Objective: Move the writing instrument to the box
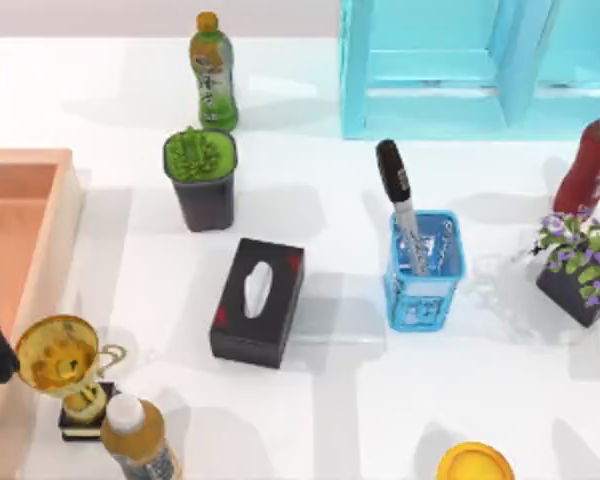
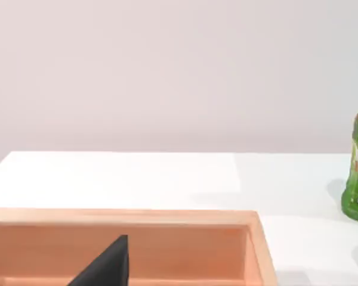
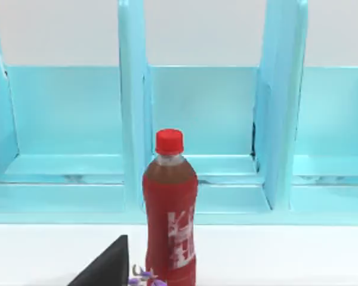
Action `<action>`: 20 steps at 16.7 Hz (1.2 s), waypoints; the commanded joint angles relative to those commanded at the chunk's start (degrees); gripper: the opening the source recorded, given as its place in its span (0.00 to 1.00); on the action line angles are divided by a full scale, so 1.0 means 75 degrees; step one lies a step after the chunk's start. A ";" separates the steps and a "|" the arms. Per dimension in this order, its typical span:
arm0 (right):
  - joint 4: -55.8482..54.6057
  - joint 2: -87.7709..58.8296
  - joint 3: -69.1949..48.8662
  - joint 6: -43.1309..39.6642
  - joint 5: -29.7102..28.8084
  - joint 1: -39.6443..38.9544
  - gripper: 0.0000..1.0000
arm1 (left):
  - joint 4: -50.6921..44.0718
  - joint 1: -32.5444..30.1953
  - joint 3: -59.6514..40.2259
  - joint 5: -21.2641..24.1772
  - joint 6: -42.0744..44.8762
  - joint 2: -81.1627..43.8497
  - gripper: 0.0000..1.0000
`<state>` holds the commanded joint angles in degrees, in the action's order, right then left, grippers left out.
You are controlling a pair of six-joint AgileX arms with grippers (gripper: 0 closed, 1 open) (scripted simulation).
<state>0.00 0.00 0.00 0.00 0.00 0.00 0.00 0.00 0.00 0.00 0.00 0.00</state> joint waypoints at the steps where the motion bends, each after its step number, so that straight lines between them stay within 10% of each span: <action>1: 0.0000 0.0000 0.0000 0.0000 0.0000 0.0000 1.00 | 0.0000 0.0000 0.0000 0.0000 0.0000 0.0000 1.00; 8: 0.0000 0.0000 0.0000 0.0000 0.0000 0.0000 1.00 | 0.0821 -0.0870 -0.0623 0.0201 -0.0545 -0.1693 1.00; 20: 0.0000 0.0000 0.0000 0.0000 0.0000 0.0000 1.00 | 0.4343 -0.4255 -0.3311 0.0666 -0.3200 -0.9966 1.00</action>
<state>0.00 0.00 0.00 0.00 0.00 0.00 32.57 -31.91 -24.83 4.99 -24.00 -74.74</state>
